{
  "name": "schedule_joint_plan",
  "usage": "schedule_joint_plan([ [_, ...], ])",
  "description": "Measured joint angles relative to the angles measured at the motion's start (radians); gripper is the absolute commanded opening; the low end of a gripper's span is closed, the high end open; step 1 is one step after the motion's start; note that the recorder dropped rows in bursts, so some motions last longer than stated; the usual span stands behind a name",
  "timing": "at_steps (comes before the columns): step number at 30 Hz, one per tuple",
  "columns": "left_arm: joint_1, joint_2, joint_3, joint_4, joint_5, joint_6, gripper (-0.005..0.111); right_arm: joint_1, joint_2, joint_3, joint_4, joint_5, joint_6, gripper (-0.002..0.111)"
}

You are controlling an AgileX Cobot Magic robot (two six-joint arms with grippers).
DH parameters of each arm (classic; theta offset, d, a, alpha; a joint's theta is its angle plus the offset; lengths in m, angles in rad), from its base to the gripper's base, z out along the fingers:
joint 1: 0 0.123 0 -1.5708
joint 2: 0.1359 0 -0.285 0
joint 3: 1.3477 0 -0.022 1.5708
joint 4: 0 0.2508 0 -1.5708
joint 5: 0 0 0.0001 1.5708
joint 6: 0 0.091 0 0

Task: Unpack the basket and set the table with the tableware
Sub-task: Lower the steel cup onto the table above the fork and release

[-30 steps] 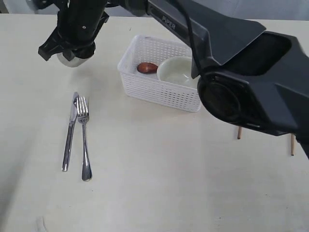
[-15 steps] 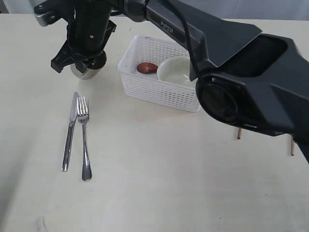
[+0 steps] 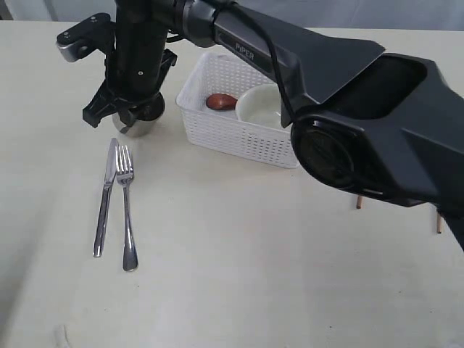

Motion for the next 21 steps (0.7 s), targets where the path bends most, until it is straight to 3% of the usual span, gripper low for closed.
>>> schedule_joint_plan([
  [8, 0.0, 0.0, 0.0, 0.0, 0.0, 0.0, 0.0, 0.0, 0.0, 0.0, 0.0, 0.0, 0.002, 0.0],
  [15, 0.0, 0.0, 0.0, 0.0, 0.0, 0.0, 0.0, 0.0, 0.0, 0.0, 0.0, 0.0, 0.002, 0.032],
  [21, 0.0, 0.0, 0.0, 0.0, 0.0, 0.0, 0.0, 0.0, 0.0, 0.0, -0.006, 0.0, 0.006, 0.034],
])
